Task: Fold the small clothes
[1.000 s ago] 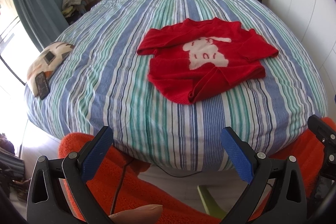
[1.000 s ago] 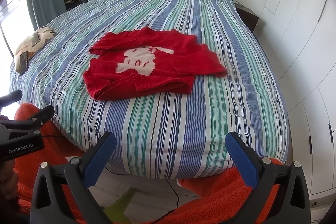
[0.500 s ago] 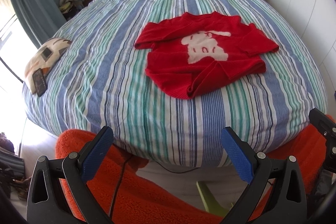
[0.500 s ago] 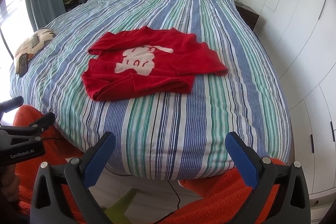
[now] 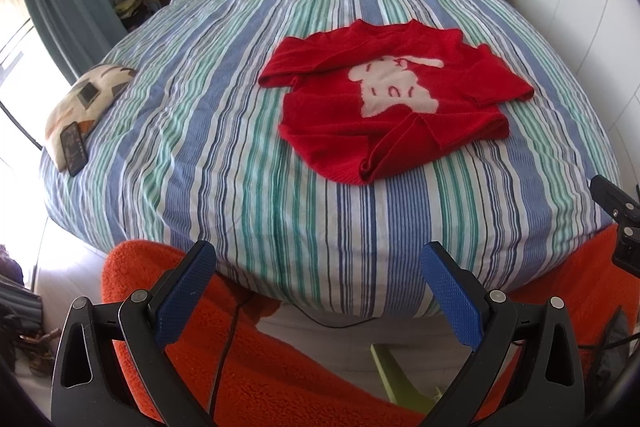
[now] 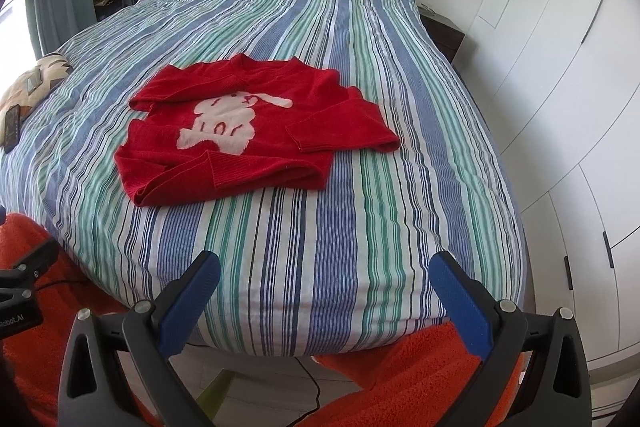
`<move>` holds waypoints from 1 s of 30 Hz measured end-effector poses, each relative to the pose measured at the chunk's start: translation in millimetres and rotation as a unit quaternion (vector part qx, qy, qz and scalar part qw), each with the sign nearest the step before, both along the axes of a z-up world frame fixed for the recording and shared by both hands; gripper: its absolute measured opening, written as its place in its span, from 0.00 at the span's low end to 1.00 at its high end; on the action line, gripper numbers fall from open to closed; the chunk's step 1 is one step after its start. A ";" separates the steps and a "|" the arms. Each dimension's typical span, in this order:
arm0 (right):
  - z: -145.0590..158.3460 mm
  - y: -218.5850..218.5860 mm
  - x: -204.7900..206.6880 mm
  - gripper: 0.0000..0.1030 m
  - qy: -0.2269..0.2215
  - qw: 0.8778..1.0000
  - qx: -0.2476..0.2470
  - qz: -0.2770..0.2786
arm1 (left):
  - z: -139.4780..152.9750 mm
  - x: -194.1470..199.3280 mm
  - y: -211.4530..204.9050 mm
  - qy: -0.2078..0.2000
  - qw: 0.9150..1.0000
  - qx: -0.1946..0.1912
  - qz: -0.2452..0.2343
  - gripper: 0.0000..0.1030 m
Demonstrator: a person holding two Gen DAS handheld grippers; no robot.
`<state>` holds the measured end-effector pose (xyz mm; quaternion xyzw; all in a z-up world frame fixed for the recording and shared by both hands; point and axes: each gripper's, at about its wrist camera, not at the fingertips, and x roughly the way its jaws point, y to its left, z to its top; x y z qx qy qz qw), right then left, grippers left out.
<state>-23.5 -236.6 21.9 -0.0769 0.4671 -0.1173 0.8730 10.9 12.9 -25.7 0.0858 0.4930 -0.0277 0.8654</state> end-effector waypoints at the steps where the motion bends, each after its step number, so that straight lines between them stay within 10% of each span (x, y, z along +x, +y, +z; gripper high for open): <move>1: -1.2 -0.1 -0.2 1.00 0.002 1.000 0.001 0.000 | -0.5 0.0 -0.2 0.001 1.000 0.002 -0.001 0.99; 30: -10.4 7.1 0.9 1.00 0.010 0.999 0.033 0.018 | -12.9 2.4 -0.2 0.011 1.000 0.006 -0.005 0.99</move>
